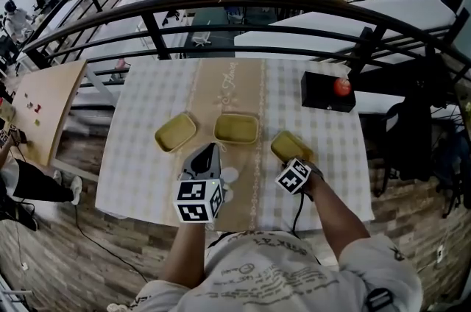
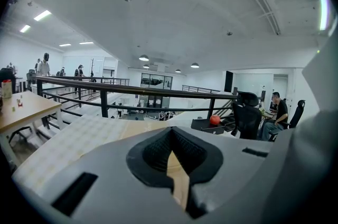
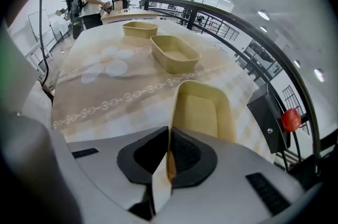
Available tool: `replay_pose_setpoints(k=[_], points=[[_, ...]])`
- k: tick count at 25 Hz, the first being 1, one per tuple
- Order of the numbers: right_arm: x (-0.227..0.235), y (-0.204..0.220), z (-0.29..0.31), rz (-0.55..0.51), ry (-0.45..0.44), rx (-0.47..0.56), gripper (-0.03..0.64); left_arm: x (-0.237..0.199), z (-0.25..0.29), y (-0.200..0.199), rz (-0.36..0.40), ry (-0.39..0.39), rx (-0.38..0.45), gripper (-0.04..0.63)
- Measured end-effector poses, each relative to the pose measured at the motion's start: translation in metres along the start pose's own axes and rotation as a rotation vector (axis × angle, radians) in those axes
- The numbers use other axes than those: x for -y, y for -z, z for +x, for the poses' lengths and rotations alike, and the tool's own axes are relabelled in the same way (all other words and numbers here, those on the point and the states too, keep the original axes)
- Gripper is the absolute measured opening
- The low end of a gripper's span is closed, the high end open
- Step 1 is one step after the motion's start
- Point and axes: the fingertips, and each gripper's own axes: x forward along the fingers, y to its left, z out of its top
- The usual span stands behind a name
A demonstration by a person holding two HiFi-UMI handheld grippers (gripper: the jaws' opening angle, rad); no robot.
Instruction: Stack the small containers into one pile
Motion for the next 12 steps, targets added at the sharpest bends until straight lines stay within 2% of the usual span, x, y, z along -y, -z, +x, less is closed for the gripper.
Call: replay_pose_setpoints(k=[12], points=[[0.026, -0.012, -0.019, -0.037, 0.092, 0.034, 0.018, 0.000, -0.001, -0.002, -0.009, -0.006, 0.015, 0.006]])
